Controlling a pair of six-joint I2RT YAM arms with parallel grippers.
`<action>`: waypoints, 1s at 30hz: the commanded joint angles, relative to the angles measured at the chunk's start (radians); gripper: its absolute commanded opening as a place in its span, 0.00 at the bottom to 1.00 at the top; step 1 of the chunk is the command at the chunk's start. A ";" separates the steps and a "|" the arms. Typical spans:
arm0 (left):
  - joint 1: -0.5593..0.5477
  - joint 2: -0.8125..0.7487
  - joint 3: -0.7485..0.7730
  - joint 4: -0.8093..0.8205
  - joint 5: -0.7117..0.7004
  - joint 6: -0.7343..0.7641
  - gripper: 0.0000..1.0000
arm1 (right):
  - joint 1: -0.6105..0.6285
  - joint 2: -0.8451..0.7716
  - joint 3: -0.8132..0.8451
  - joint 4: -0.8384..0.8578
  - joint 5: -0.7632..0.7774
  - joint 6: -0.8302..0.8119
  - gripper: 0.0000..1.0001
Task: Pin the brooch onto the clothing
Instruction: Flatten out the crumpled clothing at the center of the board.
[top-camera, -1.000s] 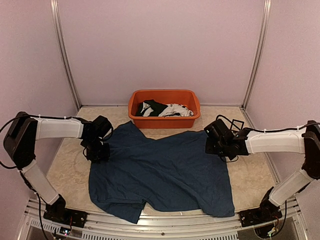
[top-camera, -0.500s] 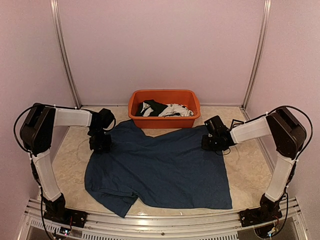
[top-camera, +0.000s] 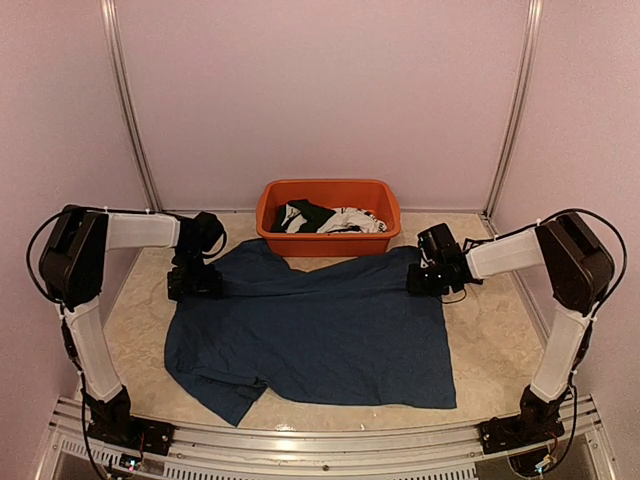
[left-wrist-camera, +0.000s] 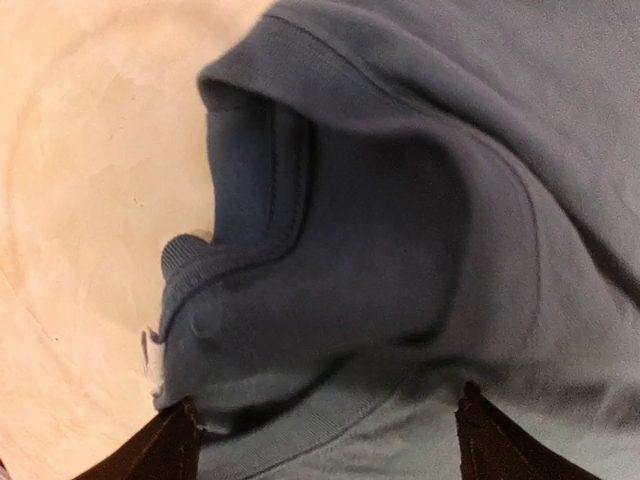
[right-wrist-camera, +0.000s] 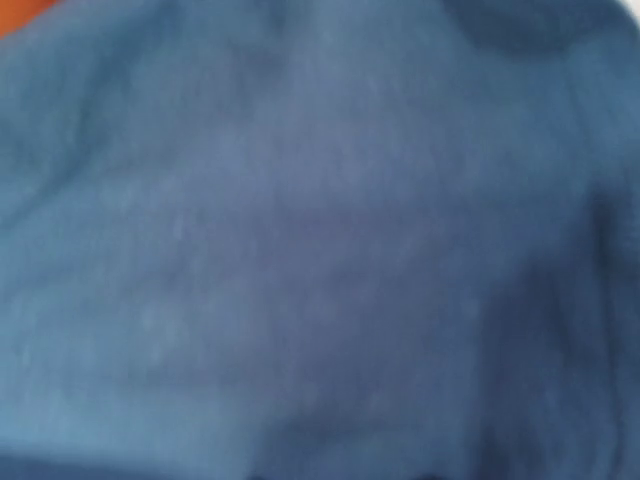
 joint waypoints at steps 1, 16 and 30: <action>-0.087 -0.152 -0.038 -0.033 -0.032 -0.016 0.98 | 0.032 -0.125 -0.007 -0.118 -0.056 -0.114 0.44; -0.457 -0.612 -0.431 -0.085 0.146 -0.369 0.68 | 0.346 -0.419 -0.048 -0.466 -0.074 -0.211 0.52; -0.586 -0.301 -0.387 -0.140 0.003 -0.377 0.62 | 0.378 -0.250 -0.197 -0.319 -0.094 -0.107 0.47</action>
